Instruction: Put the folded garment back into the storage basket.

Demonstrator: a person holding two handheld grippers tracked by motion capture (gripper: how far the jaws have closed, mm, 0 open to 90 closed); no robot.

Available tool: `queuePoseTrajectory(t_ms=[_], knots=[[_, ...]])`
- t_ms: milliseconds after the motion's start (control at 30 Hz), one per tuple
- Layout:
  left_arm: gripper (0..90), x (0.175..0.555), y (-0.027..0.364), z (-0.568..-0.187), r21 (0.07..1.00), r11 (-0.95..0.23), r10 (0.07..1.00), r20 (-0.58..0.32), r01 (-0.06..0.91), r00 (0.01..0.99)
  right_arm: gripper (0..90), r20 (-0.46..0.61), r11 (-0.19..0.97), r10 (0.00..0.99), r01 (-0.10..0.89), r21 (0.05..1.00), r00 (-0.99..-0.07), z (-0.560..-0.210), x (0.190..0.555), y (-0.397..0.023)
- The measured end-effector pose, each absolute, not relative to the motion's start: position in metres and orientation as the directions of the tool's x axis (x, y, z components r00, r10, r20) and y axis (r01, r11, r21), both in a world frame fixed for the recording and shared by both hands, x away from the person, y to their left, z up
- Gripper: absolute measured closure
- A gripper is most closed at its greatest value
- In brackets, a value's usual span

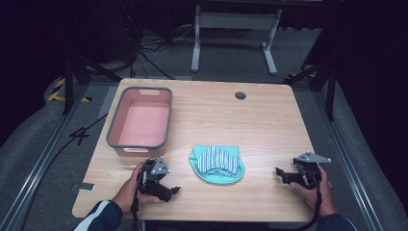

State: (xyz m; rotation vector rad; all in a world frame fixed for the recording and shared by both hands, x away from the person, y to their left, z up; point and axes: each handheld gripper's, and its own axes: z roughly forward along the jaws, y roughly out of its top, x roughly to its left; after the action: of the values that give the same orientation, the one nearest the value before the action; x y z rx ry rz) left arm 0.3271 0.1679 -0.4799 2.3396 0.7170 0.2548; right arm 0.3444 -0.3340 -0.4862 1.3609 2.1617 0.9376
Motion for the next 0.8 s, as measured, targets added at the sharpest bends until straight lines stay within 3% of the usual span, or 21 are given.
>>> queuePoseTrajectory(t_ms=[67,367,800], knots=[[16.3,0.327,0.163,-0.479,0.658,-0.625,0.55,-0.01,0.419,0.835,16.9,0.009,0.307,0.894,0.628,0.715,-0.448,-0.484,0.344,-0.333],[27.7,0.335,0.147,-0.468,0.672,-0.624,0.554,0.019,0.4,0.832,31.8,0.029,0.356,0.84,0.591,0.723,-0.541,-0.474,0.341,-0.316],[33.5,0.361,0.113,-0.456,0.671,-0.611,0.593,0.037,0.42,0.804,38.3,0.02,0.434,0.743,0.505,0.746,-0.669,-0.45,0.352,-0.243]])
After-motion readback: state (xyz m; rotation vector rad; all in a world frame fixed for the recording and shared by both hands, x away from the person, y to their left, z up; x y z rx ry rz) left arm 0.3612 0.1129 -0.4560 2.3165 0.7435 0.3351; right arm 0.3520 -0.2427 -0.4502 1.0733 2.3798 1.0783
